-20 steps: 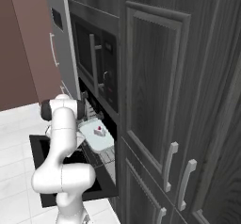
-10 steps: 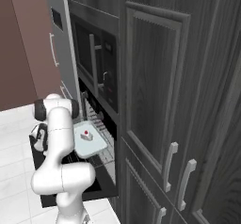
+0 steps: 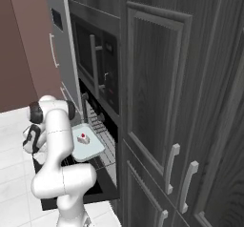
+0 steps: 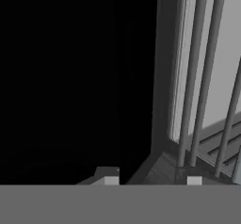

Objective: Take the baked cake out of the oven and place it on the plate for cooling. Then close the oven door.

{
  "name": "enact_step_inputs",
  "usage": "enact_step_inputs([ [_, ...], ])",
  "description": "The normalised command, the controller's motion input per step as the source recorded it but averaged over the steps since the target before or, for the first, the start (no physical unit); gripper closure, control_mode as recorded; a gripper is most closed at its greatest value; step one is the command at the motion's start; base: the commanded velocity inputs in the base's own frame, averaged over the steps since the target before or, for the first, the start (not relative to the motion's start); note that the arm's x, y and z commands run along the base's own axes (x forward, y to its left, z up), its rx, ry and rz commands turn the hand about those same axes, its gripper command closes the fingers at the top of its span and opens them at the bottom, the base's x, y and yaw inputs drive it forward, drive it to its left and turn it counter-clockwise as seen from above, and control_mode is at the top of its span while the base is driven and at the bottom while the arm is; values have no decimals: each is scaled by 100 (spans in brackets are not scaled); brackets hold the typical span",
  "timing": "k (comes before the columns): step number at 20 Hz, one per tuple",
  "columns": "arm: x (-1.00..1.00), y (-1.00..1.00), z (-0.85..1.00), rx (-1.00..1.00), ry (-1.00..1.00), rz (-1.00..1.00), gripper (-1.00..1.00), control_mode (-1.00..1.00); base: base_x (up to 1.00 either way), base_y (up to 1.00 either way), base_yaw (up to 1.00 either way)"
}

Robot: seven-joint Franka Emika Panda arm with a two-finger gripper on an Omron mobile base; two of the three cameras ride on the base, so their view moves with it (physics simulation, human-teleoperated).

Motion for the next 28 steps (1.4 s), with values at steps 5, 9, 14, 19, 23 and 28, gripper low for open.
enact_step_inputs([
  [5, -77, 18, 20, 0, -10, 0, -100, -100, 0, 0, 0],
  [9, -100, -7, 92, 1, -38, -1, -100, -100, 0, 0, 0],
  [14, -51, -22, 100, 2, -43, -8, -100, -100, 0, 0, 0],
  [19, 7, -26, 100, 4, -22, -14, -100, -100, 0, 0, 0],
  [23, 34, -24, 100, 11, -2, -15, -100, -100, 0, 0, 0],
  [28, 56, -16, 80, 5, 0, -11, -100, -100, 0, 0, 0],
])
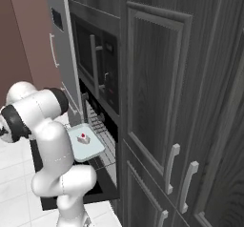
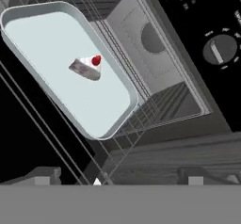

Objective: Take the baked cake out of the oven and place it on the plate for cooling. Then close the oven door.

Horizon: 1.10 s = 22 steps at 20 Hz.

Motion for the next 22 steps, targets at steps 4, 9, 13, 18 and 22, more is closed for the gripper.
enact_step_inputs([
  [4, 68, -23, 34, 0, 4, -3, -100, -100, 0, 0, 0],
  [9, 55, -35, 1, 0, 5, 6, -100, -100, 0, 0, 0],
  [13, 25, -33, 0, -1, 12, 28, -100, -100, 0, 0, 0],
  [18, 24, -6, 0, -3, 26, 33, -100, -100, 0, 0, 0],
  [22, 46, 0, 0, -9, 37, 29, -100, -100, 0, 0, 0],
])
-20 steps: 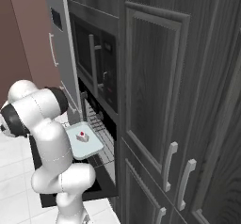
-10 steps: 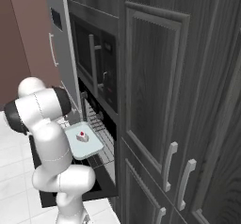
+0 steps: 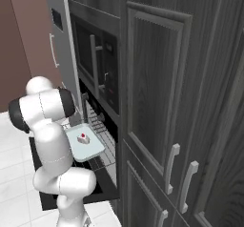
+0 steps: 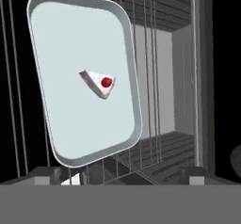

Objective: Take the baked cake out of the oven and place it on the plate for cooling. Then close the oven door.

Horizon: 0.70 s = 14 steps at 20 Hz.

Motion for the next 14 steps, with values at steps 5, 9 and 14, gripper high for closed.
enact_step_inputs([
  [5, 58, 0, -11, -12, 44, 25, -100, -100, 0, 0, 0],
  [9, 16, 0, -24, -13, 28, 26, -100, -100, 0, 0, 0],
  [14, 0, 0, -35, -3, 16, 22, -100, -100, 0, 0, 0],
])
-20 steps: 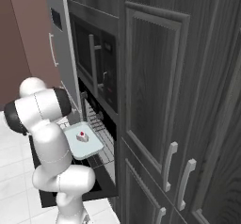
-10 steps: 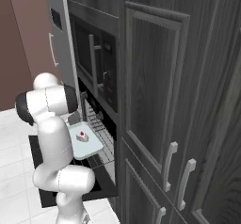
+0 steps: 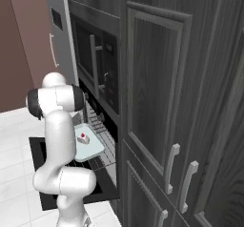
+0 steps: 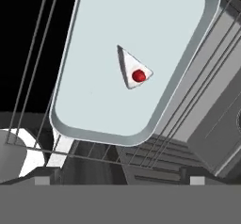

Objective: Take the baked cake out of the oven and place it on the plate for cooling. Then close the oven door.

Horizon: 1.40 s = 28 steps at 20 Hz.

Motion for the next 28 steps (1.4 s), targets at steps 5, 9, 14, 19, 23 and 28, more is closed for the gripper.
enact_step_inputs([
  [5, 0, 0, -40, 0, 12, 16, -100, -100, 0, 0, 0],
  [9, 0, 0, -41, 0, 6, 15, -100, -100, 0, 0, 0],
  [14, 6, 0, -43, 0, 4, 12, -100, -100, 0, 0, 0],
  [19, 23, 0, -38, 0, 4, 10, -100, -100, 0, 0, 0],
  [23, 35, 0, -30, 0, 4, 9, -100, -100, 0, 0, 0],
  [28, 31, 0, -23, 0, 2, 8, -100, -100, 0, 0, 0],
])
